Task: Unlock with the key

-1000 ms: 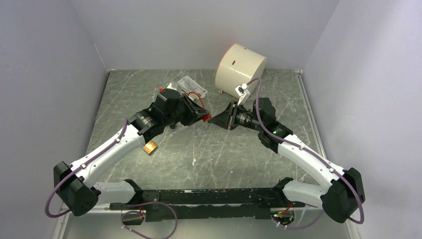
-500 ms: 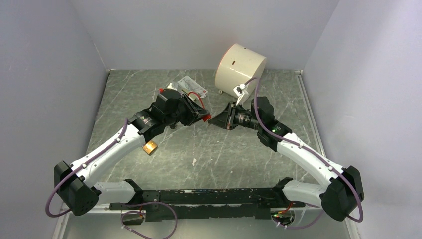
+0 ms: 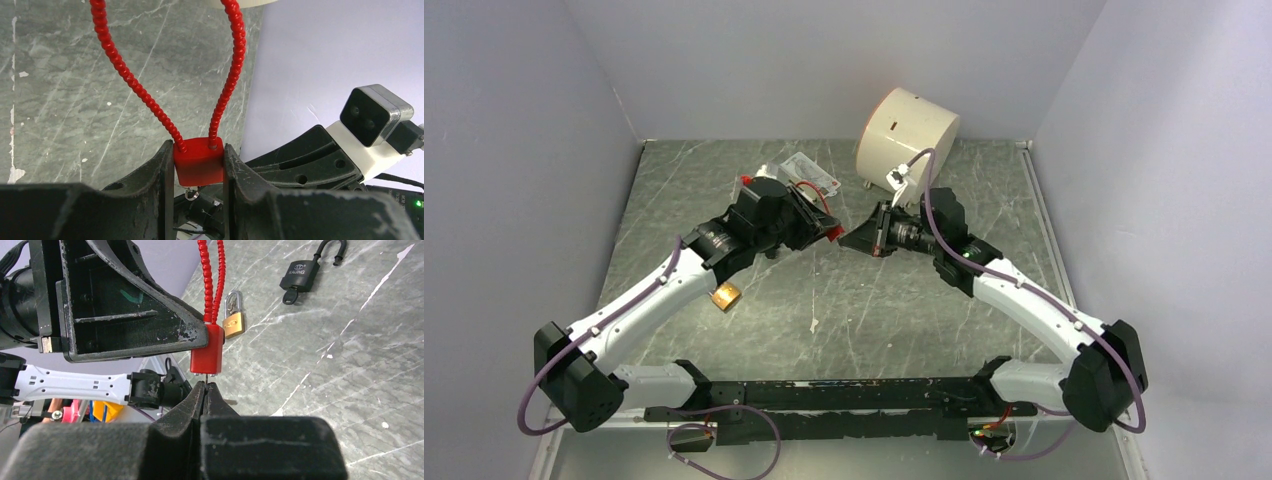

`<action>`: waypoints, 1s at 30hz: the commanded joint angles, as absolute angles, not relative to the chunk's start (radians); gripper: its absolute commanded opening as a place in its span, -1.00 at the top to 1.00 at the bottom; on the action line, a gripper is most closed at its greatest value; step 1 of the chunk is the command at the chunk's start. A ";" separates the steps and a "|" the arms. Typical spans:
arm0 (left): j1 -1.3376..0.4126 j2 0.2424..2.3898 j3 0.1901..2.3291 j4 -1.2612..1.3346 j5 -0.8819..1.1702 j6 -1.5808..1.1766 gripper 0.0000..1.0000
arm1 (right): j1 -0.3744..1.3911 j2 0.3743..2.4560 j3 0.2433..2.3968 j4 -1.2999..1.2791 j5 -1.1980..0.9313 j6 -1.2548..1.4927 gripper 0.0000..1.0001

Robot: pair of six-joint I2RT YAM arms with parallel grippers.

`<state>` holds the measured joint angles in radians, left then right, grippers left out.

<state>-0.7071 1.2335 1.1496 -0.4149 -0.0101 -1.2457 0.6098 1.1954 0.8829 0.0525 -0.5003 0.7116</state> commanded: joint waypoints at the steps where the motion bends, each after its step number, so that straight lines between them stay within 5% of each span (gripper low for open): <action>1: -0.711 1.225 1.174 -0.344 0.047 -1.294 0.95 | 0.610 1.240 0.959 0.041 -0.440 0.724 1.00; 14: -0.714 1.235 1.090 -0.241 0.213 -1.448 0.95 | 0.595 1.365 1.110 -0.057 -0.419 0.872 1.00; 30: -0.714 1.104 0.981 0.137 0.105 -1.347 0.95 | 0.488 1.230 0.723 0.655 -0.701 1.608 1.00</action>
